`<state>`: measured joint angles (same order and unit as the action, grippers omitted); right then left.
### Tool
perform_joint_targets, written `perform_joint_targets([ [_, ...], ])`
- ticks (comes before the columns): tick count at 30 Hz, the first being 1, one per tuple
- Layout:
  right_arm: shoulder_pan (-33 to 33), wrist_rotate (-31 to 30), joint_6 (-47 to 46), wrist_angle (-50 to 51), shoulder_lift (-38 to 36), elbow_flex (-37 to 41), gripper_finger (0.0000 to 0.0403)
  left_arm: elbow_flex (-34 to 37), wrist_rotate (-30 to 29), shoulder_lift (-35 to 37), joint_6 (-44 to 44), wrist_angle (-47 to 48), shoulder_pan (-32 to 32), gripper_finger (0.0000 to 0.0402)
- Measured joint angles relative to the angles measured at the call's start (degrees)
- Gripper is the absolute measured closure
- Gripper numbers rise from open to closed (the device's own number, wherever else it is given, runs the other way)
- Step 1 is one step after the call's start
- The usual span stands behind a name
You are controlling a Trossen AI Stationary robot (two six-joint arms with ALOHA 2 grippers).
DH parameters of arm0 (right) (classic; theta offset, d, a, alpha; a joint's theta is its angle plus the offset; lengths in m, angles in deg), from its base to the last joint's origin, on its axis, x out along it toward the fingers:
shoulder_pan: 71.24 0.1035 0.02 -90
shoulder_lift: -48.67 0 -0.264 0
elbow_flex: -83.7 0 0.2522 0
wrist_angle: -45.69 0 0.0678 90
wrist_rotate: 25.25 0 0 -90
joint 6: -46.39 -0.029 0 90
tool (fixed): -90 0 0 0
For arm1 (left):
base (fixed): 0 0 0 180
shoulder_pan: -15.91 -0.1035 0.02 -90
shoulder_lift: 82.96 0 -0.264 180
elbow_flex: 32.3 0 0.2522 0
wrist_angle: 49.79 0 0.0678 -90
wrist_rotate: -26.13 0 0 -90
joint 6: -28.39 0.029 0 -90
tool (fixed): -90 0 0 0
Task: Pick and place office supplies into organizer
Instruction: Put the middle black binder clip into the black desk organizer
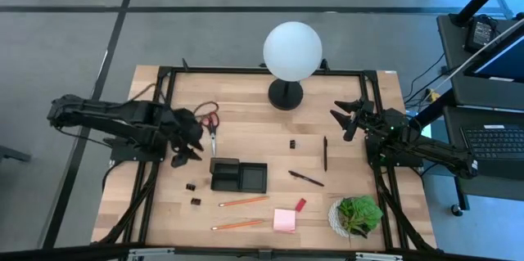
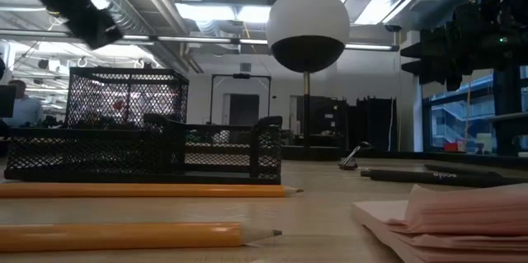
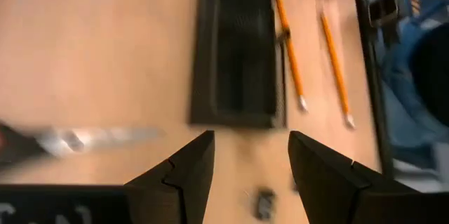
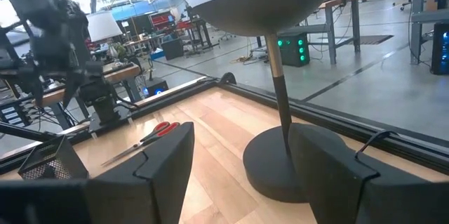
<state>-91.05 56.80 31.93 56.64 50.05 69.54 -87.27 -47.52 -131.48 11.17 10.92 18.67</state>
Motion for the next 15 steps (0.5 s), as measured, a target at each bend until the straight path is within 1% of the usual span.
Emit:
perform_joint_targets([
  [4,0.0,0.0,0.0,0.0,0.0,0.0,0.0167,0.0,0.1,-3.4,-6.7,0.5,3.5,0.0229],
  [12,0.0,0.0,0.0,0.0,0.0,0.0,0.0167,0.0,-0.8,-10.0,-9.0,0.5,10.0,0.0237],
  [15,0.0,0.0,0.0,0.0,0.0,0.0,0.0167,0.0,-0.7,-12.8,-13.3,0.5,11.7,0.024],
])
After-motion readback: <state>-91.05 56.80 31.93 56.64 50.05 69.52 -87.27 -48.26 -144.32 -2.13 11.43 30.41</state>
